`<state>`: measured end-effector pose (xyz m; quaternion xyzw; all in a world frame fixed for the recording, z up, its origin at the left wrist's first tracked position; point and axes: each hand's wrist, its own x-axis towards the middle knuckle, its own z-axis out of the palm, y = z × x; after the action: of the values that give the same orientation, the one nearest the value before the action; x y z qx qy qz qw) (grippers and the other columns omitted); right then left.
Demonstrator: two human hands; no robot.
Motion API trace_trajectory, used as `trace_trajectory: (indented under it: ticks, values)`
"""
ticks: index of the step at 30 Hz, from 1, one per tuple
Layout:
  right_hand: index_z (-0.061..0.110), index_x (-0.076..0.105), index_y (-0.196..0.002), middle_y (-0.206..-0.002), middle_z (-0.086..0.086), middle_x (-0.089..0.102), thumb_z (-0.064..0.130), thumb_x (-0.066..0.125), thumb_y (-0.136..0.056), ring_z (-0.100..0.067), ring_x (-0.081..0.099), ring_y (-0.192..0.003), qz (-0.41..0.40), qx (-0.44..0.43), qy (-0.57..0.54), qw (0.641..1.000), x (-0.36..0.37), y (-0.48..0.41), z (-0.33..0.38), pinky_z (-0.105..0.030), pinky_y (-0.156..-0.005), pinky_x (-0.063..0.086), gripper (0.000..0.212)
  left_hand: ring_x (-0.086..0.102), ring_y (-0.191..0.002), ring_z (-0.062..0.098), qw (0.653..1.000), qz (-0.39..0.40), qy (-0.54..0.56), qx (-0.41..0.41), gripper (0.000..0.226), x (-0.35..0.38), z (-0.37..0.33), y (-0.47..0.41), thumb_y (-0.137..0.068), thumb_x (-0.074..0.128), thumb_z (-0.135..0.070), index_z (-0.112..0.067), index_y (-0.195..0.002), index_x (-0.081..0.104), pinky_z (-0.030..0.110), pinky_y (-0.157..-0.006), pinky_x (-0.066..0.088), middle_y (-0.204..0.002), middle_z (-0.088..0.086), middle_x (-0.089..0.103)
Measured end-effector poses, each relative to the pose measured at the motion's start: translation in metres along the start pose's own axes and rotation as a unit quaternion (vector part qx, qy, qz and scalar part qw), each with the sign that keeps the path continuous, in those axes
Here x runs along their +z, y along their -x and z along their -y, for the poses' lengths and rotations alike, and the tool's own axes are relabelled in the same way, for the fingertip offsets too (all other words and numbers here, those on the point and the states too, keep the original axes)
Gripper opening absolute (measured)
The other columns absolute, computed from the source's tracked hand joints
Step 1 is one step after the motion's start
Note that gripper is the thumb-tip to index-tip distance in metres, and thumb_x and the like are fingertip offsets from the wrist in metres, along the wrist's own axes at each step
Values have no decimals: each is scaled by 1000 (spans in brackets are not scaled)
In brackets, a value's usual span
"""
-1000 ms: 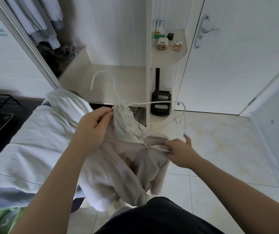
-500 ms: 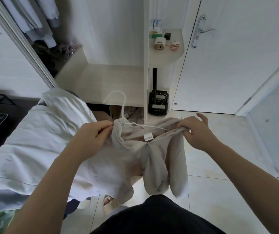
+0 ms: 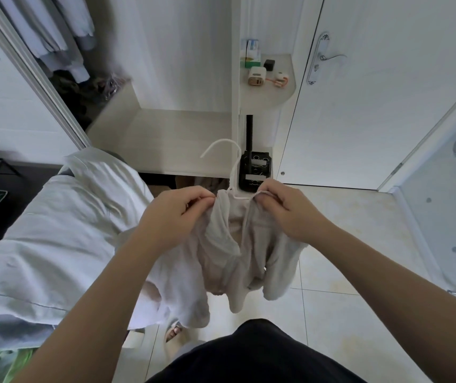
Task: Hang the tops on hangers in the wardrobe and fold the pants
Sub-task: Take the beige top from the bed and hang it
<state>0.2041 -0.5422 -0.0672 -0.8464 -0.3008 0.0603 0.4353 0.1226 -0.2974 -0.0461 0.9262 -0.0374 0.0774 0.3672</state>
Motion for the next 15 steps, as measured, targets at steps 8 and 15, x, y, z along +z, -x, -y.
trace_trajectory:
  ticks: [8,15]
  values:
    - [34,66,-86,-69,18,61,40,57,-97,-3,56,-70,9,-25,11,1000,8,-5,16,-26,-68,43,15,56,-68,5,998,-40,39,28,10,19,-6,-4,-94,57,-33,-32,-88,66,29,-63,43,-73,-24,62]
    - [38,63,-76,-65,16,57,25,59,-98,-3,51,-61,-6,-41,9,999,3,-5,14,-17,-59,37,26,52,-64,6,990,-140,18,1,14,25,2,-4,-100,44,-31,-27,-87,50,26,-58,36,-72,-20,57]
